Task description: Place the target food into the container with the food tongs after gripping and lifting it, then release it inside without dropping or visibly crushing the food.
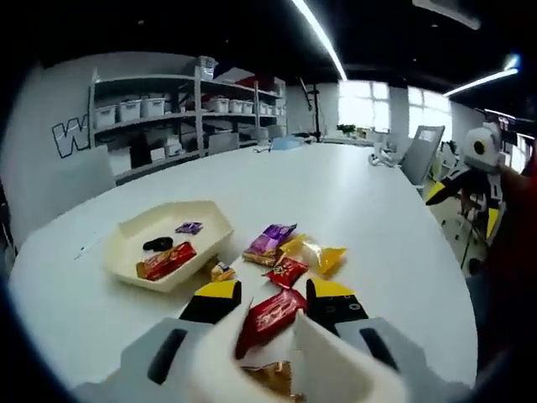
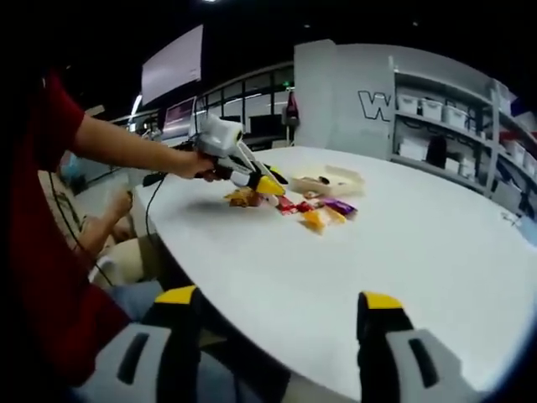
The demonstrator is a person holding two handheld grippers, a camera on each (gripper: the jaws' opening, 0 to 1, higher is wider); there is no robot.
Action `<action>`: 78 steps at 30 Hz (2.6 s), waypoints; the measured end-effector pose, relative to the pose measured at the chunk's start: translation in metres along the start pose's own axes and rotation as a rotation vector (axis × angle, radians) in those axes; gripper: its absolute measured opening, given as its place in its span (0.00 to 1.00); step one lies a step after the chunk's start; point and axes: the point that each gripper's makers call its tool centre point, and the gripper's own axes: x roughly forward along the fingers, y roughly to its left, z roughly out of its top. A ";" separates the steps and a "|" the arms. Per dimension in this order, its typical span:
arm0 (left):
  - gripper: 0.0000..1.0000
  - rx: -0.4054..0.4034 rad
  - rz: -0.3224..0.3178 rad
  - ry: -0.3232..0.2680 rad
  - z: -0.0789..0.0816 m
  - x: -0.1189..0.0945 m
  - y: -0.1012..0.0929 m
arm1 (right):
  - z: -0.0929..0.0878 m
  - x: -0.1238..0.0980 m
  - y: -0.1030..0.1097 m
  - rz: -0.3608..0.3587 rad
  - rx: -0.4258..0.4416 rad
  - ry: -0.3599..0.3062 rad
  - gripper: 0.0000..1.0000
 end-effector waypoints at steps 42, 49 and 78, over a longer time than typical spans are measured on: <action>0.28 -0.317 0.076 0.090 -0.009 0.003 0.032 | -0.004 0.002 0.001 -0.004 -0.003 0.024 0.73; 0.24 -0.263 0.022 0.153 -0.013 -0.003 0.019 | -0.003 0.002 0.003 0.001 -0.009 0.026 0.73; 0.27 -0.361 0.113 0.171 -0.009 -0.011 0.035 | -0.006 0.003 0.004 0.006 -0.020 0.036 0.71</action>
